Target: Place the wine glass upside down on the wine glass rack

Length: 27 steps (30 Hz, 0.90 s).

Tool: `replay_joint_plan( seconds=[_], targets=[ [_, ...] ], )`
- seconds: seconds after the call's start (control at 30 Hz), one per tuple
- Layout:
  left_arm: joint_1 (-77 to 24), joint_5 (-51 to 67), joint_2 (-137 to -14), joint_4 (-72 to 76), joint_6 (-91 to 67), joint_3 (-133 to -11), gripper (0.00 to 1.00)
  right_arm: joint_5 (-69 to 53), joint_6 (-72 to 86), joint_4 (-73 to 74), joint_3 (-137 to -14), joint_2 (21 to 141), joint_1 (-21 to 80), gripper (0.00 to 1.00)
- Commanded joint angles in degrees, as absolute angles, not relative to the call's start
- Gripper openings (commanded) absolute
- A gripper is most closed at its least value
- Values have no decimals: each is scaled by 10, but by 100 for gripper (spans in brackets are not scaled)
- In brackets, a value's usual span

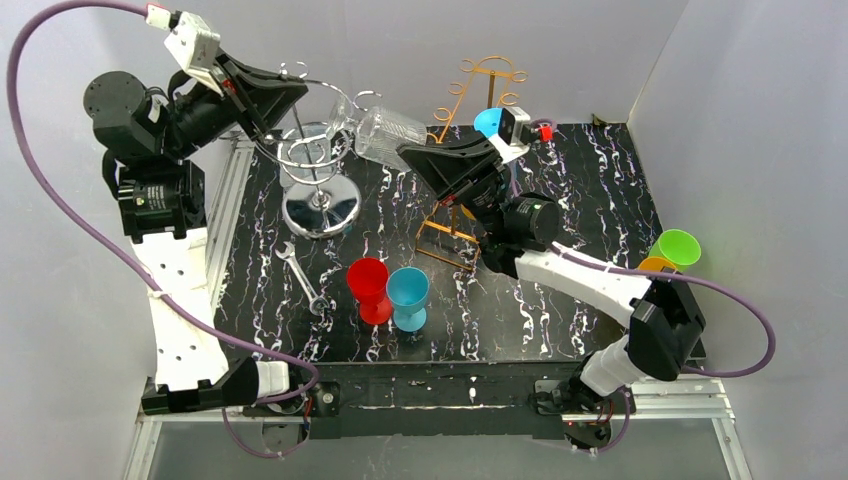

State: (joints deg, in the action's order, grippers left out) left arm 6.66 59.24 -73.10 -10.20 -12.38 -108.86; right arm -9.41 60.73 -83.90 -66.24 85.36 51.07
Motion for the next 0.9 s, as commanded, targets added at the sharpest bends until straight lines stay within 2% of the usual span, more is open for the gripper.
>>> replay_joint_plan(
  seconds=[0.0,0.23,0.47,0.87],
  targets=[
    [68,488,-736,-99,-64,-1178,0,-82,529,-955,-718,835,534,1],
    [67,355,-728,-171,-34,-1196,0,-61,472,-940,-704,815,564,1],
    [61,253,-732,-209,-60,-1223,0,-35,463,-989,-735,882,602,1],
    [52,175,-743,-227,-117,-1267,0,27,349,-1024,-819,982,654,1]
  ],
)
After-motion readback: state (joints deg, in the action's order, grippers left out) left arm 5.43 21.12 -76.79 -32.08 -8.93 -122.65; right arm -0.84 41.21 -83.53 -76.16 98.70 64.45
